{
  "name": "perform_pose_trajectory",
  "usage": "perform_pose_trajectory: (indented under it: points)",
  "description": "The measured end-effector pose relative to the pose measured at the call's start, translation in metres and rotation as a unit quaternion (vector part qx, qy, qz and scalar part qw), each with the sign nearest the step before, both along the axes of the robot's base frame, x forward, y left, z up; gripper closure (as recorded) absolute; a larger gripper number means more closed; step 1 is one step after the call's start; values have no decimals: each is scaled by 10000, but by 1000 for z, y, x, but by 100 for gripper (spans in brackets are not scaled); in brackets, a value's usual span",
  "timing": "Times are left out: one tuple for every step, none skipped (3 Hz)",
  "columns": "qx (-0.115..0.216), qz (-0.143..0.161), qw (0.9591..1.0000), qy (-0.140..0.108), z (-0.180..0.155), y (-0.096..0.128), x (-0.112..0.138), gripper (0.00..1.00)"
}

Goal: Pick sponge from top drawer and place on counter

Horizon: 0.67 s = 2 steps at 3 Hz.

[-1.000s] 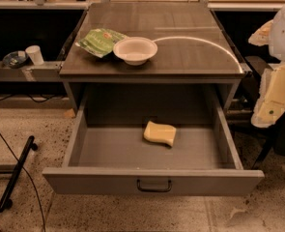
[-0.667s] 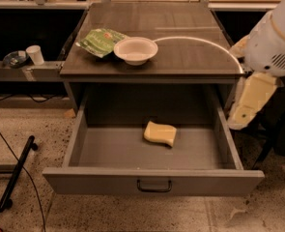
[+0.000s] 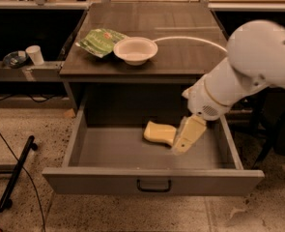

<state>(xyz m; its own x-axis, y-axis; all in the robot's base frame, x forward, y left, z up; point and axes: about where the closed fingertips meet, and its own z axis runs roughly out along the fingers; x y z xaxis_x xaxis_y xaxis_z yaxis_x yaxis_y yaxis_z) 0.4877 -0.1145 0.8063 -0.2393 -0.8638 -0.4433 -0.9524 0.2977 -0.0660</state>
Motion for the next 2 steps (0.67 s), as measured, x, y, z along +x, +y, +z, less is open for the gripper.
perform_pose_trajectory:
  points:
    - [465, 80, 9989, -33, -59, 46, 18, 20]
    - [620, 216, 9977, -160, -85, 72, 36, 23]
